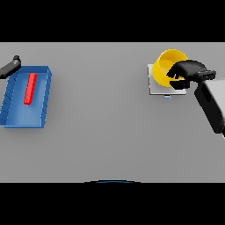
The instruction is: Pick up the red beaker and tilt it to pour out 1 green nut into yellow bowl. Pick up the yellow bowl and place it on the metallic measuring scale.
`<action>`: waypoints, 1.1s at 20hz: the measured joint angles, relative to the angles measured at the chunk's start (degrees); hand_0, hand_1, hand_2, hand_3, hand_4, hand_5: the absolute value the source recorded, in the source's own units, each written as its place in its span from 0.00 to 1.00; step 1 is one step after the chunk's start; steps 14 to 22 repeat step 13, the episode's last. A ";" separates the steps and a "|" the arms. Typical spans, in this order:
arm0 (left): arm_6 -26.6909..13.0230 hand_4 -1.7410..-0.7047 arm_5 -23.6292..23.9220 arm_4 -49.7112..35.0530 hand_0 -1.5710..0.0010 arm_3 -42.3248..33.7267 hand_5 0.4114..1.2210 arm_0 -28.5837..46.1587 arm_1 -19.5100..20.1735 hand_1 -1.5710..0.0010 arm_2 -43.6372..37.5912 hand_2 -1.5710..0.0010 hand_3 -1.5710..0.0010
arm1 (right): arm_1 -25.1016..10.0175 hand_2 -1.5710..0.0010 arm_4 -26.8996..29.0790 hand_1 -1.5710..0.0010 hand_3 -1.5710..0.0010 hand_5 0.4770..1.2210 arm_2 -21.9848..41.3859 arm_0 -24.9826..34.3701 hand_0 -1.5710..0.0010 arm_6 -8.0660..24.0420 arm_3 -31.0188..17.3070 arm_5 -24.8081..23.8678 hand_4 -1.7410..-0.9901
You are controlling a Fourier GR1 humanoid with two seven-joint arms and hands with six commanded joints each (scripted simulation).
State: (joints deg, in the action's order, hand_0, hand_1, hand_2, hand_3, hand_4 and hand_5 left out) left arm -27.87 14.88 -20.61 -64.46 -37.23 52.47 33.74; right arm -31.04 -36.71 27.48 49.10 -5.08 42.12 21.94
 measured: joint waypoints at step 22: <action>-1.41 0.86 1.18 0.25 1.00 -2.71 0.44 0.78 0.94 1.00 0.40 1.00 1.00 | -1.20 0.96 -0.90 0.98 0.83 0.43 1.28 -0.10 0.97 -0.97 -0.05 1.76 0.44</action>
